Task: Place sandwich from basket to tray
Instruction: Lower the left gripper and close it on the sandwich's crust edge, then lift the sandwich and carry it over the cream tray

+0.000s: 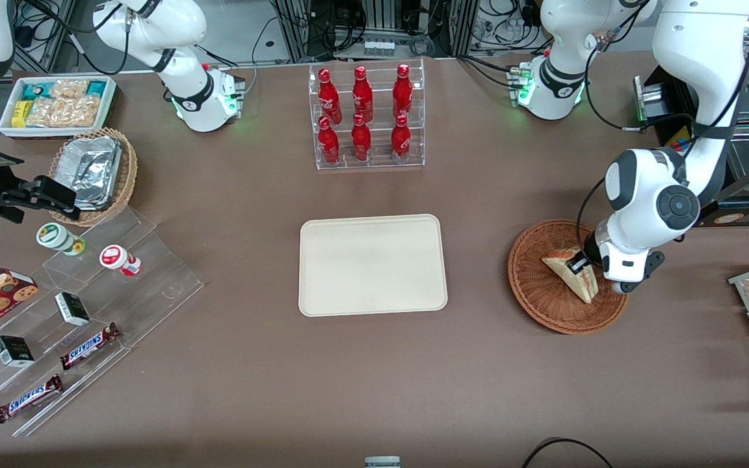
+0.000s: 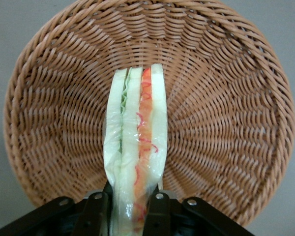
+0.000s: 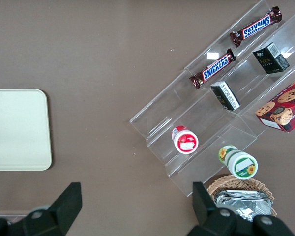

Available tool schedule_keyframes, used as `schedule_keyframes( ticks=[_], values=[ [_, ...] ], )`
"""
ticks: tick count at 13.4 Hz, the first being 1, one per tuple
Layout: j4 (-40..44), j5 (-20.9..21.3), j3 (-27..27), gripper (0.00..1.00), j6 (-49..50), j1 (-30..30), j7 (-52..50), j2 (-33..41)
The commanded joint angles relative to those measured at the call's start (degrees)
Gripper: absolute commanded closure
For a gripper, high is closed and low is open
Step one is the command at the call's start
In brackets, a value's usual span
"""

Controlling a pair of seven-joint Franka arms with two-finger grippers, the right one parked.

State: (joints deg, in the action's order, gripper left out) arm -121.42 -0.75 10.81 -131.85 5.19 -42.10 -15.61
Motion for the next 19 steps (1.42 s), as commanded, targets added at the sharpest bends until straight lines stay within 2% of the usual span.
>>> schedule_keyframes(
  ticks=[1, 4, 8, 13, 16, 19],
  values=[
    [5.9, 0.3, 0.0, 1.0, 8.5, -2.1, 0.0, 0.8],
    [10.0, 0.3, 0.1, 1.0, 12.3, -5.8, 0.1, 0.4],
    [13.5, 0.1, 0.1, 1.0, 12.3, -15.4, -0.5, -2.3],
    [24.4, 0.4, -0.2, 1.0, 12.8, -27.1, -1.3, -11.2],
    [33.7, 5.0, -0.1, 1.0, 16.3, -32.7, -6.8, -18.6],
    [43.1, 5.6, -0.1, 1.0, 20.2, -37.5, -11.3, -24.8]
  ],
)
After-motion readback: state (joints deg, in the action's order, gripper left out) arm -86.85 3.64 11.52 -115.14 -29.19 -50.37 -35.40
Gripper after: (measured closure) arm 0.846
